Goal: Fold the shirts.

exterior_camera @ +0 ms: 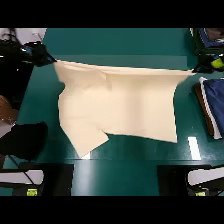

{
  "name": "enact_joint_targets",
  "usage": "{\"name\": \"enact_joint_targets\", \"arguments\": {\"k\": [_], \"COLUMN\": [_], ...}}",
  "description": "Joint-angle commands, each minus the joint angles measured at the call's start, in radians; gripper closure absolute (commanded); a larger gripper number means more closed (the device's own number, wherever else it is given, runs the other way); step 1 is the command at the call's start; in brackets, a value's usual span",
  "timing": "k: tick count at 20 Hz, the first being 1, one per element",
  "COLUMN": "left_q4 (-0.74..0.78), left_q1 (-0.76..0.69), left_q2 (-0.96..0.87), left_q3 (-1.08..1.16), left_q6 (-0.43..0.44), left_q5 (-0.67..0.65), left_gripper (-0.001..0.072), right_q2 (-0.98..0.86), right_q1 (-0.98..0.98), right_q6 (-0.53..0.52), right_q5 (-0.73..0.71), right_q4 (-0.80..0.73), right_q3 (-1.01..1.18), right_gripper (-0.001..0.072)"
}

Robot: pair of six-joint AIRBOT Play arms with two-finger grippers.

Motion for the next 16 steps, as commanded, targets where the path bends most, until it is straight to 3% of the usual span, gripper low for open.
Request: {"name": "enact_joint_targets", "arguments": {"k": [1, 4, 6, 12, 16], "left_q4": [0.000, 0.005, 0.016, 0.228, 0.259], "left_q1": [-0.063, -0.106, -0.103, -0.067, -0.067], "left_q2": [-0.130, -0.168, -0.171, -0.178, -0.178], "left_q3": [-0.005, -0.004, -0.004, -0.008, -0.087], "left_q6": [0.061, 0.101, 0.140, 0.169, 0.169], "left_q5": [0.278, 0.431, 0.453, 0.199, 0.167], "left_gripper": [0.0684, 0.0683, 0.0684, 0.0683, 0.0683], "right_q2": [-0.145, -0.189, -0.174, -0.084, -0.055], "right_q1": [0.013, 0.013, 0.013, 0.058, 0.108], "right_q6": [0.006, 0.007, 0.007, -0.014, -0.013], "right_q5": [-0.140, -0.231, -0.259, -0.272, -0.344], "right_q4": [-0.005, 0.010, 0.010, 0.007, 0.009], "right_q3": [0.075, 0.148, 0.109, -0.188, -0.354], "right_gripper": [0.0701, 0.0701, 0.0700, 0.0701, 0.0700]}}
